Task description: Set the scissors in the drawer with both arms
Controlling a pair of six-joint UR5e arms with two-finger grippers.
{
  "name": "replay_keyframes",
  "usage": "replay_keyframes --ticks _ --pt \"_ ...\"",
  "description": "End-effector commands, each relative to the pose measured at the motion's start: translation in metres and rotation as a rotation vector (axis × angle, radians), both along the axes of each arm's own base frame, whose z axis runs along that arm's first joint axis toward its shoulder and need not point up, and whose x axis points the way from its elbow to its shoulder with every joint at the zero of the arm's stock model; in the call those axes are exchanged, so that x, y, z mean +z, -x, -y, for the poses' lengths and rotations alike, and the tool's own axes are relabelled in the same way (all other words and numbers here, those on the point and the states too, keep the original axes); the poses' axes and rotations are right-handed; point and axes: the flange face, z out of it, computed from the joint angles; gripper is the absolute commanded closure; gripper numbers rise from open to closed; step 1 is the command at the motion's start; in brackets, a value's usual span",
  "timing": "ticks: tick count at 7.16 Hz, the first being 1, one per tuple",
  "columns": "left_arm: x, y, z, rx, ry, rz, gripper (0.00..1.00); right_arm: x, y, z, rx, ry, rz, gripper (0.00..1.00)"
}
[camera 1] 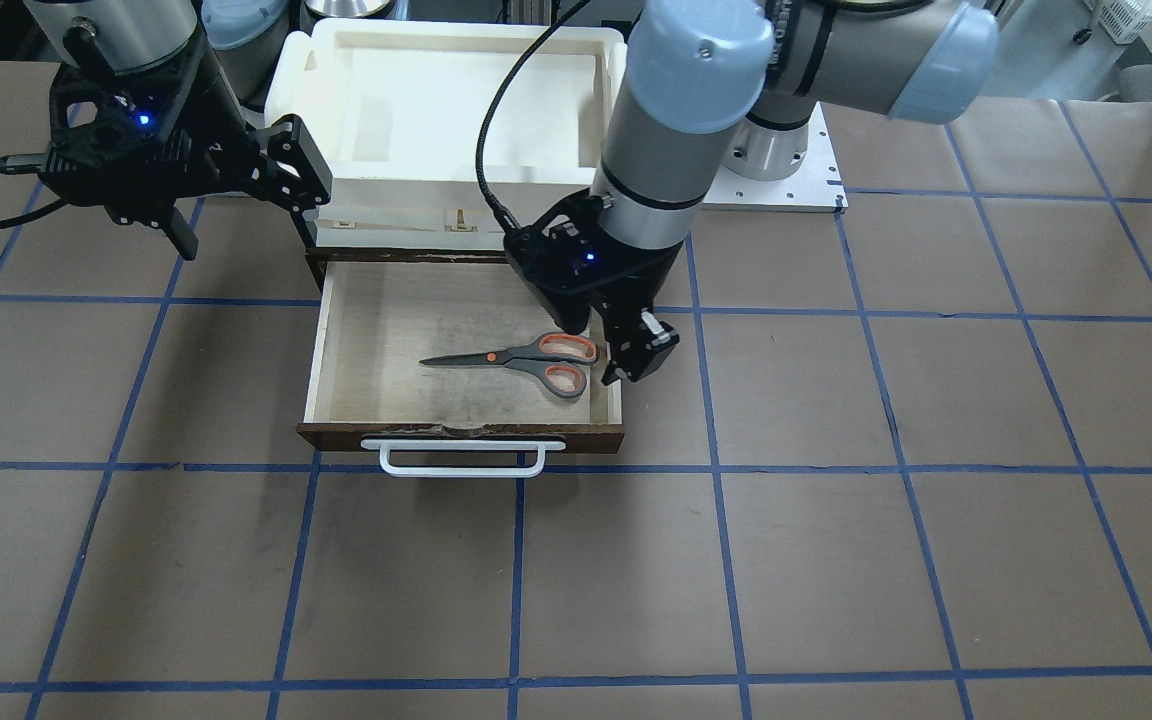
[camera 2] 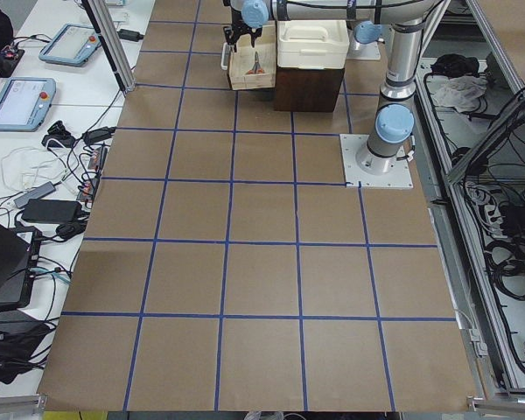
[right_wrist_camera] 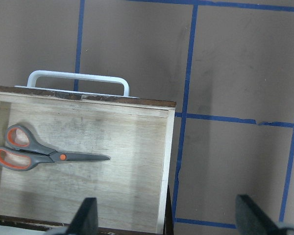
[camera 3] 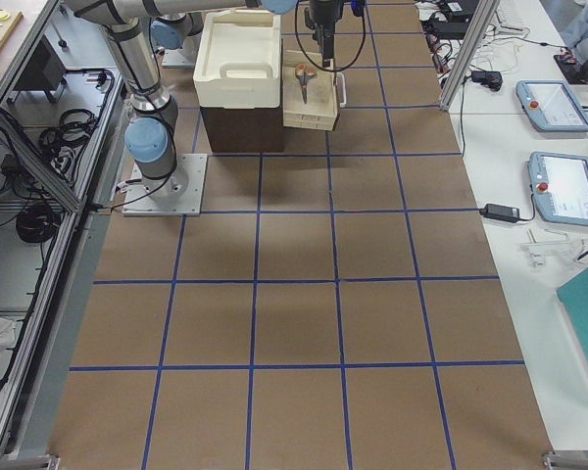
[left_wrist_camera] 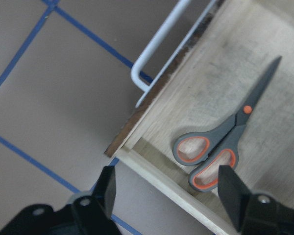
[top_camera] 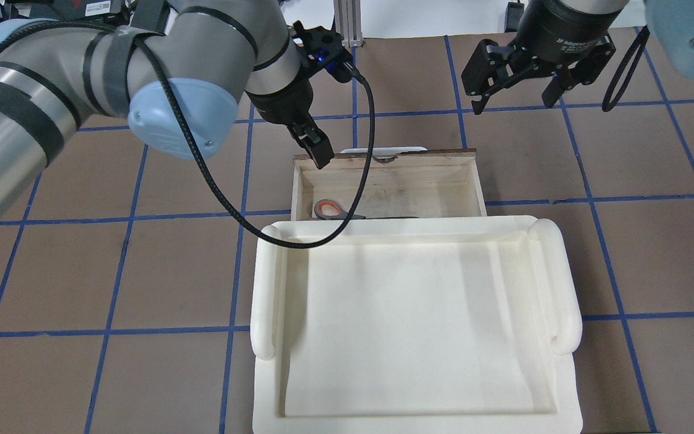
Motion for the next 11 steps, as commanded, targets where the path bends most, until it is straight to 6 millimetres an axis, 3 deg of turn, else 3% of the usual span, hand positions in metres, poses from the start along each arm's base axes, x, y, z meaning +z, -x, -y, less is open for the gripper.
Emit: replay_keyframes --ticks 1,2,4,5,7,8,11 --pt "0.03 -0.06 0.013 0.413 0.004 -0.025 0.0 0.001 0.0 0.0 0.0 0.001 0.001 0.0" --pt "0.037 -0.08 0.015 0.541 -0.001 -0.033 0.0 0.001 0.0 0.0 0.0 0.001 -0.001 0.0" --pt "0.047 -0.143 0.022 0.748 -0.024 -0.039 0.0 0.001 0.0 0.0 0.001 0.003 -0.005 0.0" --pt "0.046 -0.153 0.014 0.766 -0.056 0.01 0.0 0.0 0.001 -0.001 0.0 0.0 -0.005 0.0" --pt "0.05 -0.164 -0.001 0.794 -0.056 0.116 0.0 0.001 0.001 -0.001 -0.001 0.0 -0.007 0.0" --pt "0.06 -0.162 -0.012 0.868 -0.066 0.105 0.0 0.001 0.001 -0.001 -0.001 -0.003 -0.01 0.0" --pt "0.074 -0.16 -0.03 0.875 -0.056 0.094 0.0 0.001 0.008 0.0 -0.006 0.008 -0.075 0.0"
